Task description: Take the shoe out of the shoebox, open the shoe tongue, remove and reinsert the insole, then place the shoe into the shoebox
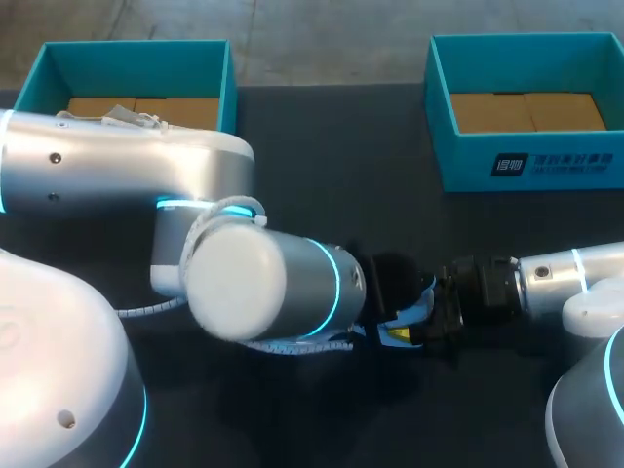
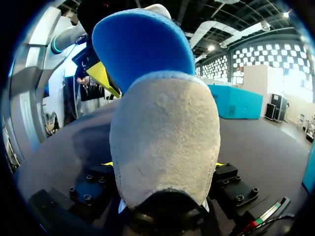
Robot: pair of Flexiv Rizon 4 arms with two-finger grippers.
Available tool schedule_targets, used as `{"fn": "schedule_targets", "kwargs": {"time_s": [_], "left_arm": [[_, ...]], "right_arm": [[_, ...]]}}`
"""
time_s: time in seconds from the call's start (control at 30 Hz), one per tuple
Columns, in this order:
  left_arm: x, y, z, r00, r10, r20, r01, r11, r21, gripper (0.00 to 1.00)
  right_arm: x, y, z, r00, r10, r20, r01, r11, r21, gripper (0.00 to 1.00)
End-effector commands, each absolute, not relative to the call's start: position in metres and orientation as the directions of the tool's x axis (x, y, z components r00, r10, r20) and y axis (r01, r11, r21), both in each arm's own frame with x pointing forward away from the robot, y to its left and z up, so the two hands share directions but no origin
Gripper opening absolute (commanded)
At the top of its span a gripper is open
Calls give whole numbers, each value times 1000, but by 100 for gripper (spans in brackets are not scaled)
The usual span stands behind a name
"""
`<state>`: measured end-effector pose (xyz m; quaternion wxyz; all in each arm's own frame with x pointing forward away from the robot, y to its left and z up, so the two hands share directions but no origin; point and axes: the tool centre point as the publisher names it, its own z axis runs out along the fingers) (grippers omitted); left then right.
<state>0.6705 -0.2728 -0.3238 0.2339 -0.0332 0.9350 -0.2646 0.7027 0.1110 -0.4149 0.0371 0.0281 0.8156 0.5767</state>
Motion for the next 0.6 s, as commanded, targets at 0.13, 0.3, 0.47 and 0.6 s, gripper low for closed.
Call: {"fn": "schedule_targets", "kwargs": {"time_s": [0.13,0.3,0.47,0.6], "left_arm": [[660,-276,-331,-866,-207,-455,69,852,-519,40],[662,-276,-330,-854,-232,-466,62,842,-535,38],[668,-276,-330,-845,-249,-474,56,839,-541,39],[672,-277,-331,-840,-259,-477,52,837,-545,40]], "right_arm": [[702,112,-415,-996,89,-28,4,337,941,0],[702,112,-415,-996,89,-28,4,337,941,0],[702,112,-415,-996,89,-28,4,337,941,0],[702,112,-415,-996,89,-28,4,337,941,0]]}}
